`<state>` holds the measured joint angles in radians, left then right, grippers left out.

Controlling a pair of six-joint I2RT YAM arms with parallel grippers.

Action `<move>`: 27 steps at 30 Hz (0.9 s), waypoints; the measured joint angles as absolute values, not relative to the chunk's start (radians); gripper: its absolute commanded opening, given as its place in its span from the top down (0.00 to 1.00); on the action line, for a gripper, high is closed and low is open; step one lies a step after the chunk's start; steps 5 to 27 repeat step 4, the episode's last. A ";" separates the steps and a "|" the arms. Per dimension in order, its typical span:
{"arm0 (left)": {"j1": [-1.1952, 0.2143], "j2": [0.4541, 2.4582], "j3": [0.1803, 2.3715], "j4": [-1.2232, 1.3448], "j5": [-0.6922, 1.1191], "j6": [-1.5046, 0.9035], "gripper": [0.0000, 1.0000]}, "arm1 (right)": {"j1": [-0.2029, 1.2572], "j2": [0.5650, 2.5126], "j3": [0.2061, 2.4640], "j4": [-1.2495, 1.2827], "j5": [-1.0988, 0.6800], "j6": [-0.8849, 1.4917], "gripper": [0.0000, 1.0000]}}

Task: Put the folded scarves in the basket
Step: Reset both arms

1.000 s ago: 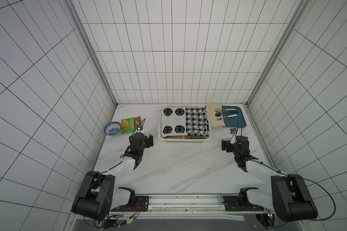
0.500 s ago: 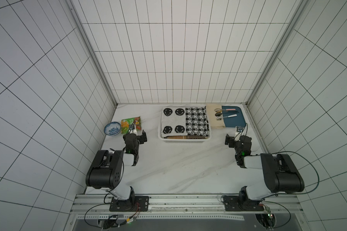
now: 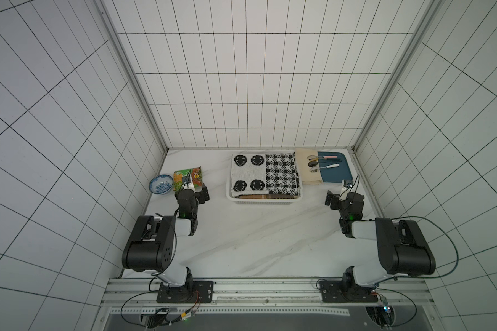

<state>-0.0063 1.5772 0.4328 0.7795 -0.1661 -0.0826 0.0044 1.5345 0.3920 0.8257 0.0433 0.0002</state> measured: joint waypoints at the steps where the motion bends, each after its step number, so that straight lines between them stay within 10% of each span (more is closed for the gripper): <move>1: -0.006 1.577 0.433 0.780 -0.166 -0.083 0.02 | -0.003 1.536 0.398 0.817 0.037 0.004 0.01; 27: -0.006 1.577 0.433 0.776 -0.167 -0.083 0.02 | -0.021 1.536 0.404 0.811 0.025 0.012 0.01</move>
